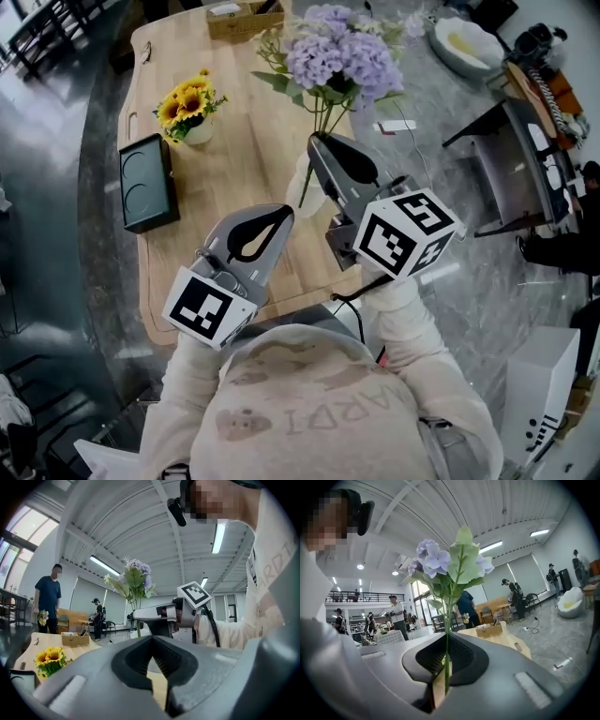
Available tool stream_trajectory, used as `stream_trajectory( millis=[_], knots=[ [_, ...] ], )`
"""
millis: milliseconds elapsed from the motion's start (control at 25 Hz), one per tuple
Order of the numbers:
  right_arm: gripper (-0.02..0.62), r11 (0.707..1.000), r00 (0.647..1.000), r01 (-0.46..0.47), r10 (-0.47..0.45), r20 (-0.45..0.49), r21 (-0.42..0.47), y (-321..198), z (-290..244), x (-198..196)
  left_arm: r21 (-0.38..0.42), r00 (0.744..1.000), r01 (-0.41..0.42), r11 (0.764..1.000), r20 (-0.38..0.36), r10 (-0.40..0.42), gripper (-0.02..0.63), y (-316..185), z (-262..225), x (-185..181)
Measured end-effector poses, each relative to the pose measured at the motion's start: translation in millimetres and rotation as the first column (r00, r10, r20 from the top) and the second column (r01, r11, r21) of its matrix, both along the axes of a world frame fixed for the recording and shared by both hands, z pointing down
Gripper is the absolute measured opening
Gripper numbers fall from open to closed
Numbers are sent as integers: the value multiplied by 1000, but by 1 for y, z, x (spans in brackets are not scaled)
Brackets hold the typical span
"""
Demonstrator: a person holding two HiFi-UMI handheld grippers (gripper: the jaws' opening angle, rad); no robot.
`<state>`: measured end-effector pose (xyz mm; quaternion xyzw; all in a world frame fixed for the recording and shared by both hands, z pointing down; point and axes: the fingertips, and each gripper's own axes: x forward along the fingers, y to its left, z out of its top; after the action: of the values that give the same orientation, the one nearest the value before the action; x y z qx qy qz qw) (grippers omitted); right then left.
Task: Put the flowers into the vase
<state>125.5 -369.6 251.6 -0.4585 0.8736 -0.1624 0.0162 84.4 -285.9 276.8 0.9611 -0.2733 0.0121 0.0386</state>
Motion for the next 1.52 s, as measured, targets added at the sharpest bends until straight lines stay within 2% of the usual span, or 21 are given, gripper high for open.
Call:
stream_trajectory(
  millis=[320,560,1040,1360,1520],
  knots=[
    [34,993,998,67,-68,6,94,-26,-7,25,13,998,50,999,22,-50,0,-14,0,32],
    [34,978,993,111,-103,-53,179,-33,8,25,8,997,65,998,41,-65,0,-22,4,43],
    [35,978,988,135,-121,-99,158,-22,68,33,-50,997,63,997,47,-61,0,-29,23,49],
    [45,975,963,147,-102,-248,169,-13,99,30,-60,997,60,996,51,-57,0,-30,29,48],
    [78,977,943,147,-91,-321,156,-10,106,27,-56,997,58,997,52,-55,0,-27,28,48]
  ],
)
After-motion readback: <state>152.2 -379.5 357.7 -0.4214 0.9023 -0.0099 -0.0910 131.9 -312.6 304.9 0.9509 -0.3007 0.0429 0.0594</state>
